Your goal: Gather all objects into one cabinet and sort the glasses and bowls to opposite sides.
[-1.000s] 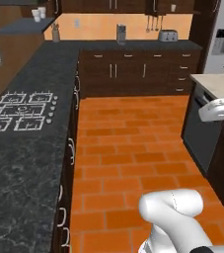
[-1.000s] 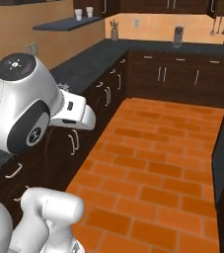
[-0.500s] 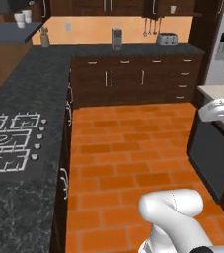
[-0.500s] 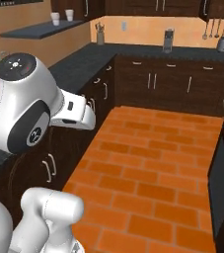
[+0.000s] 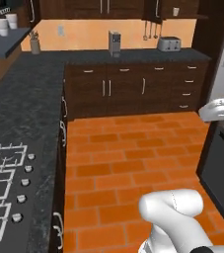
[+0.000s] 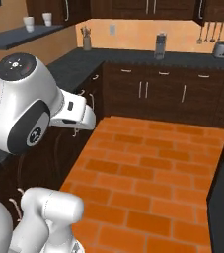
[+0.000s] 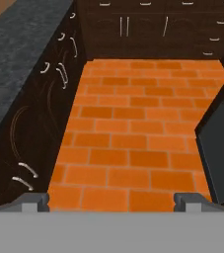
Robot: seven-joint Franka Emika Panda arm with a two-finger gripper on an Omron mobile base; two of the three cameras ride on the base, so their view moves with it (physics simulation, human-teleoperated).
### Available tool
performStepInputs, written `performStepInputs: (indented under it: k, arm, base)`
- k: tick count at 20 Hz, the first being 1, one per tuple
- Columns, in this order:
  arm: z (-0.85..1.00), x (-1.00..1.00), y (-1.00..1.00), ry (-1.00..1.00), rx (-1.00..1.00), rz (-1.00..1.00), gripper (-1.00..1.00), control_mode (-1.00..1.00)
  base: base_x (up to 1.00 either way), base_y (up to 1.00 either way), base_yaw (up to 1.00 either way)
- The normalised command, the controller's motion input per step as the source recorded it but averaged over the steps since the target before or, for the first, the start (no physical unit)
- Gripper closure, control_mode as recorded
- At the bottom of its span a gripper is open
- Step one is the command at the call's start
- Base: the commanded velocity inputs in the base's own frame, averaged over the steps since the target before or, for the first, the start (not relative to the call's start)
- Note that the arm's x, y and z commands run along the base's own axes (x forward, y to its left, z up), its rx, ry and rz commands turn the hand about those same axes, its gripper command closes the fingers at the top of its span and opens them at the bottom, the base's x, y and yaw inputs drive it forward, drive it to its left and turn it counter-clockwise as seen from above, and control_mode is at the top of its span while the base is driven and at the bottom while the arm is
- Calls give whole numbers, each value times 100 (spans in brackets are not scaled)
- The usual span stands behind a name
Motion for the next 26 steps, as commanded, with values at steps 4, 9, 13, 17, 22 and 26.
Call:
performStepInputs:
  k: [4,9,13,17,22,26]
  arm:
    - [0,0,0,0,0,0,-100,100]
    - [0,0,0,0,0,0,-100,100]
    - [0,0,0,0,0,0,-100,100]
    - [0,0,0,0,0,0,-100,100]
    - [0,0,0,0,0,0,-100,100]
    - [0,0,0,0,0,0,-100,100]
  base:
    - [100,0,-7]
    - [100,0,-7]
    - [100,0,-5]
    - [100,0,-2]
    - [100,-1,-1]
    - [100,-11,0]
